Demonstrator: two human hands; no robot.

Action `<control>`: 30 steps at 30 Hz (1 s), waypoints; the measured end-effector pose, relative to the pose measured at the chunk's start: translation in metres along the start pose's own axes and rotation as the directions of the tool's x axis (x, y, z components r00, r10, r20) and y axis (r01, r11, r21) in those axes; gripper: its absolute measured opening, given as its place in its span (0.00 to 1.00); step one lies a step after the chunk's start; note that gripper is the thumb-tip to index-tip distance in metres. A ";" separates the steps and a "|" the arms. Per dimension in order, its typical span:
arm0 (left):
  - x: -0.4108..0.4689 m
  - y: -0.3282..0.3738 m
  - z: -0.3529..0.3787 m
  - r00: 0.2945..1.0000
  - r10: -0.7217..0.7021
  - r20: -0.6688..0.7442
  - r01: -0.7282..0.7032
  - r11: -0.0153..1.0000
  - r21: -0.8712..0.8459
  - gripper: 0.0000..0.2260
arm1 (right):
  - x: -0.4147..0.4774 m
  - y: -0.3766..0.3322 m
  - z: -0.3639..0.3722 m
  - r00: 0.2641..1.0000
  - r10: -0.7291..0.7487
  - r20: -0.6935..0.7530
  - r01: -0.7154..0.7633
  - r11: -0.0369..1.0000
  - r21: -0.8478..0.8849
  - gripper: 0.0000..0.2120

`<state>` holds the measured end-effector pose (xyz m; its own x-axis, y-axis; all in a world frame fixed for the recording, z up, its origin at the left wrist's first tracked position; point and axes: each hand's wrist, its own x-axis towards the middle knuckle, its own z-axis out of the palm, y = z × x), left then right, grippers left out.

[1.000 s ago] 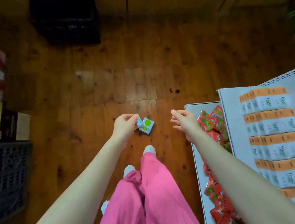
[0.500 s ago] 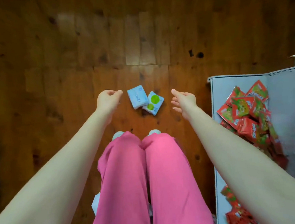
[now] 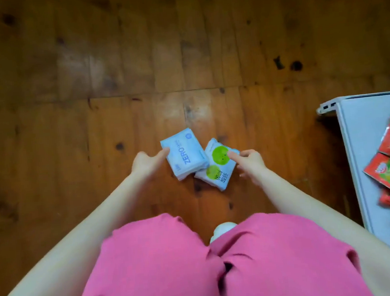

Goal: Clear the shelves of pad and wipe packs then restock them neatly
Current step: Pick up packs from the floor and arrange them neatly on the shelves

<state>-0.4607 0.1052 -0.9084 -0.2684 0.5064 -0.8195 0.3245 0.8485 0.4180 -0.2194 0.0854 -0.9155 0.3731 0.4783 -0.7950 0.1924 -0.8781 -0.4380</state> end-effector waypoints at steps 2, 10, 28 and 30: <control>0.014 -0.003 0.010 1.000 -0.017 0.013 0.017 0.999 -0.035 0.33 | 0.015 0.011 0.008 0.999 -0.021 -0.038 0.021 1.000 -0.001 0.19; 0.024 0.001 0.048 0.984 0.052 0.168 -0.013 0.974 -0.227 0.14 | 0.028 0.018 0.017 0.996 0.092 0.013 -0.093 0.974 0.206 0.19; -0.131 0.092 -0.061 0.994 0.107 -0.009 -0.092 0.802 -0.590 0.07 | -0.122 -0.084 -0.047 0.998 -0.052 0.019 0.042 0.934 0.354 0.15; -0.180 0.110 -0.072 0.998 0.058 -0.008 -0.051 0.779 -0.625 0.06 | -0.166 -0.097 -0.070 1.000 -0.023 -0.003 0.023 0.923 0.383 0.16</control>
<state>-0.4417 0.1183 -0.6872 -0.2565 0.5564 -0.7904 -0.3010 0.7311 0.6123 -0.2362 0.0908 -0.7117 0.3708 0.4987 -0.7834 -0.1617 -0.7960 -0.5833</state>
